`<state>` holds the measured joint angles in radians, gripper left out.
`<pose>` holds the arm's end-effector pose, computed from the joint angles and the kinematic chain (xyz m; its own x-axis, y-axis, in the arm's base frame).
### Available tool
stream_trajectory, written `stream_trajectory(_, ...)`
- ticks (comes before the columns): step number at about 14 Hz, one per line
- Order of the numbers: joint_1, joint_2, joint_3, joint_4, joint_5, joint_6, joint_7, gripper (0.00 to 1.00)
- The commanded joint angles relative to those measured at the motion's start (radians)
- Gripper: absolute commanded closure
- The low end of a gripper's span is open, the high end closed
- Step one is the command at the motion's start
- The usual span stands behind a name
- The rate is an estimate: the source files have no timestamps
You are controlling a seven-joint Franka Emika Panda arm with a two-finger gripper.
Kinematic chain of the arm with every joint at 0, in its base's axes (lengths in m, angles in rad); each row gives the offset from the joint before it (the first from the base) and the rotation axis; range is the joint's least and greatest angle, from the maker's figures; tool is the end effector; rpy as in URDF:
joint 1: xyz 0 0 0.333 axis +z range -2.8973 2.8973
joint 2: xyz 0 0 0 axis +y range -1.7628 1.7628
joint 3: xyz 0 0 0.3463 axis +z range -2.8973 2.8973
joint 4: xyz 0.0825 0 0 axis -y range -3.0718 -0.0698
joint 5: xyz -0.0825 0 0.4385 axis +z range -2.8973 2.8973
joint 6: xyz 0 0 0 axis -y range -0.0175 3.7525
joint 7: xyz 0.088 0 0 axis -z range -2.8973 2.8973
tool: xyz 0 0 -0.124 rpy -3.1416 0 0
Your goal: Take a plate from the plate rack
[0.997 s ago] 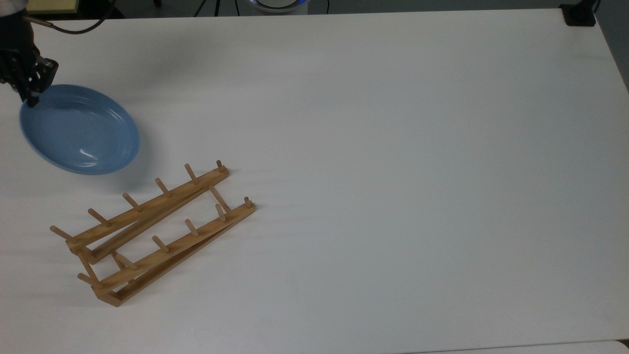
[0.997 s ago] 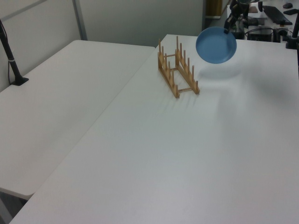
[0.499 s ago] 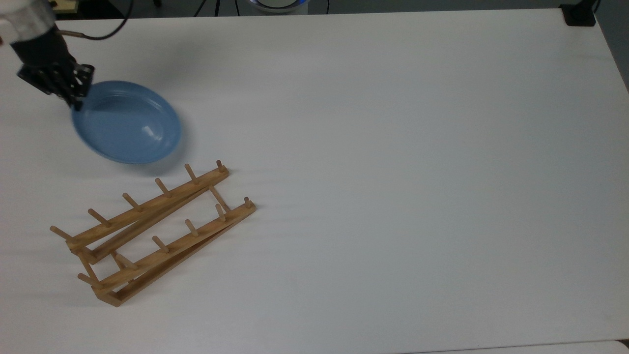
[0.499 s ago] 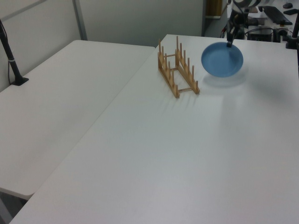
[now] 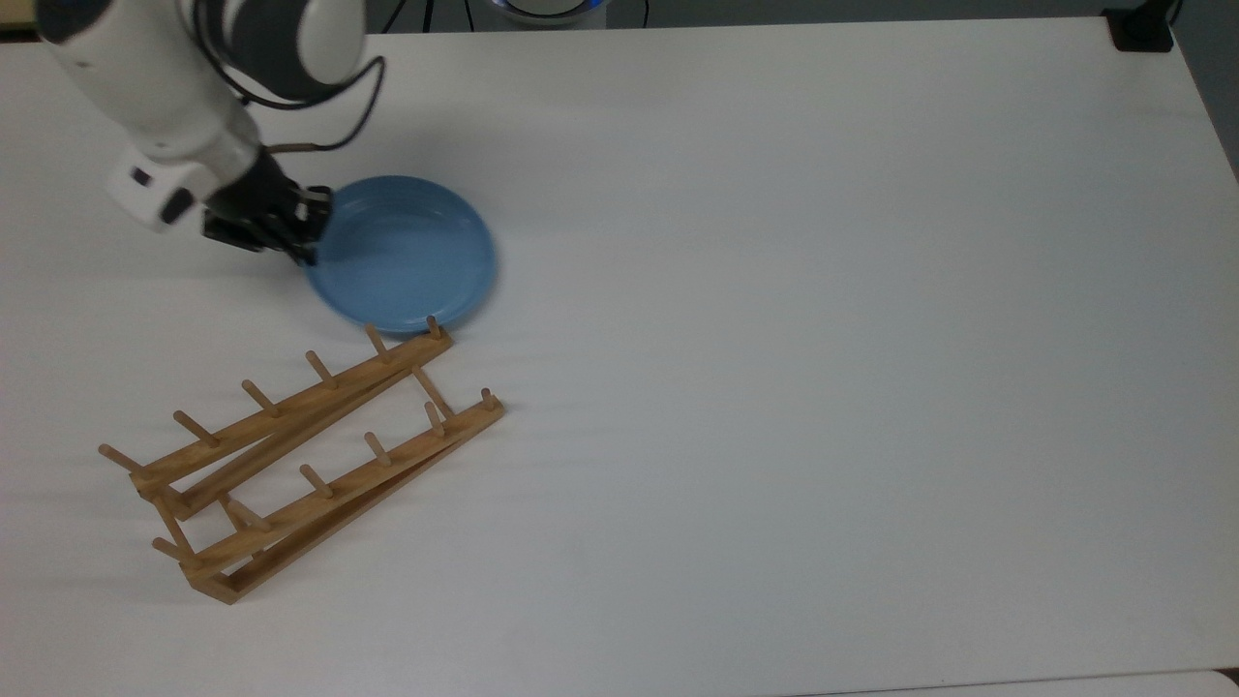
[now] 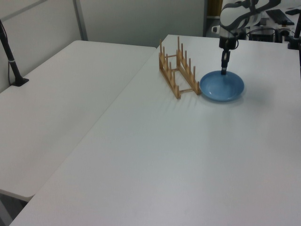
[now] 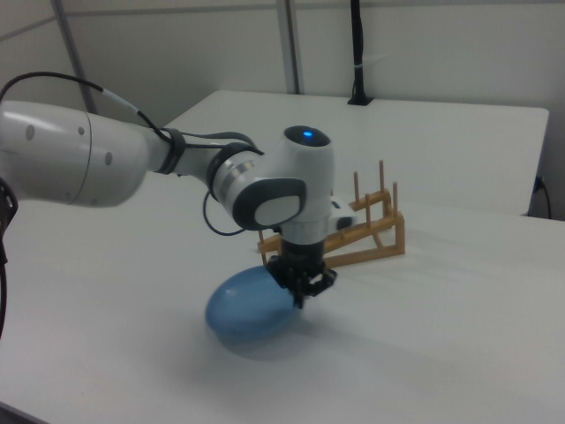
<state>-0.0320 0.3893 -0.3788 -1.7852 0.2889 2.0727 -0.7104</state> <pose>0.6486 -0.2432 0.3258 0.9853 0.1705 0.0109 0.1706 -0.9774 -0.1247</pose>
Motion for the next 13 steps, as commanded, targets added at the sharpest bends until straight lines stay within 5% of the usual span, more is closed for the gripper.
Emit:
stream_trajectory(1,0.07,-0.004,0.041,-0.033,-0.034,-0.01,0.034,1.0)
stream_trajectory(6,0.121,-0.001,0.072,-0.039,-0.097,-0.034,0.039,0.93)
stream_trajectory(7,0.124,-0.001,0.074,-0.04,-0.106,-0.037,0.039,0.75)
stream_trajectory(9,0.124,-0.003,0.074,-0.037,-0.108,-0.037,0.061,0.0)
stream_trajectory(13,0.126,-0.046,0.072,-0.011,-0.112,-0.043,0.175,0.0)
